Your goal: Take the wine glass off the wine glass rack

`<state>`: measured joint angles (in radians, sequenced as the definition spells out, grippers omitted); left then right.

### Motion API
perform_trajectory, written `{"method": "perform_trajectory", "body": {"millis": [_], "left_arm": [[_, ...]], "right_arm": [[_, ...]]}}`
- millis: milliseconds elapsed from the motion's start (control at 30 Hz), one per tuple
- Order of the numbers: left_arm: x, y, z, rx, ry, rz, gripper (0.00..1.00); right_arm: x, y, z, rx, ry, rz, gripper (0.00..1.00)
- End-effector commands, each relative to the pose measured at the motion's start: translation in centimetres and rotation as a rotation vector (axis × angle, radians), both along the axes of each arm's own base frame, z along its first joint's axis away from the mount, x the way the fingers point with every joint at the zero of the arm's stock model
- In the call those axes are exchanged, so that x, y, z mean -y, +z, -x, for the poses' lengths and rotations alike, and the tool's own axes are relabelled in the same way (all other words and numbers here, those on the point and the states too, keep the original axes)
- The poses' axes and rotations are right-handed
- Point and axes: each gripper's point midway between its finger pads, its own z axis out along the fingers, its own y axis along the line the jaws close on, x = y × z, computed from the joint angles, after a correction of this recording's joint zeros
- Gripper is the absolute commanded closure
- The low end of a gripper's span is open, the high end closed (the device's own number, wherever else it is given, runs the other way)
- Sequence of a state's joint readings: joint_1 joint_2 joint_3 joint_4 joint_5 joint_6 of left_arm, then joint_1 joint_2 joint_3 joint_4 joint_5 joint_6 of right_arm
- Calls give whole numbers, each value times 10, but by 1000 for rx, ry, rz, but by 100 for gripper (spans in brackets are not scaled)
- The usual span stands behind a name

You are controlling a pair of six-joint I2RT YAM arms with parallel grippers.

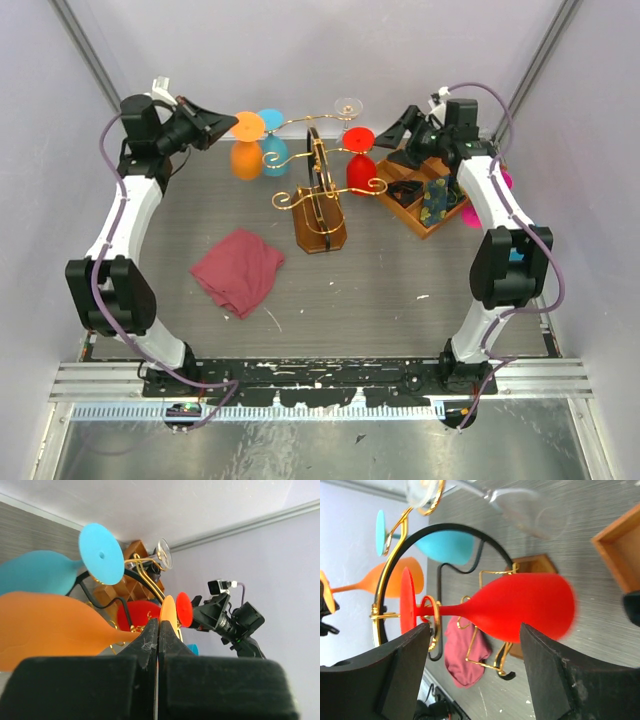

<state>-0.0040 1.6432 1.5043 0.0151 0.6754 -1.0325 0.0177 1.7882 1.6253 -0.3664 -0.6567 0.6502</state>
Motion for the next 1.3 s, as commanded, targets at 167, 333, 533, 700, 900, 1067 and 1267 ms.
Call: {"method": "perform_trajectory", "body": {"millis": [167,333,533,700,900,1067,1267], "left_arm": [[-43,11,22,33,125,-76,100],[-47,9,24,29,128,-87,100],[-53,3,26,15,132,-93,100],[-59,-3,28,-3,140,-103,100],[-65,-7,30,-13,160,-116,100],[-76,-8,33,-16,194,-156,100],[-80,-9,34,-19,199,-160,100]], "right_arm": [[-41,52,-5,149,104,-82,26],[-38,53,-8,154,86,-66,28],[-33,52,-3,155,74,-31,28],[-9,48,4,141,9,5,30],[0,64,4,165,-34,-11,30],[-5,76,2,195,-14,-67,31],[-19,65,-6,165,31,-96,32]]}}
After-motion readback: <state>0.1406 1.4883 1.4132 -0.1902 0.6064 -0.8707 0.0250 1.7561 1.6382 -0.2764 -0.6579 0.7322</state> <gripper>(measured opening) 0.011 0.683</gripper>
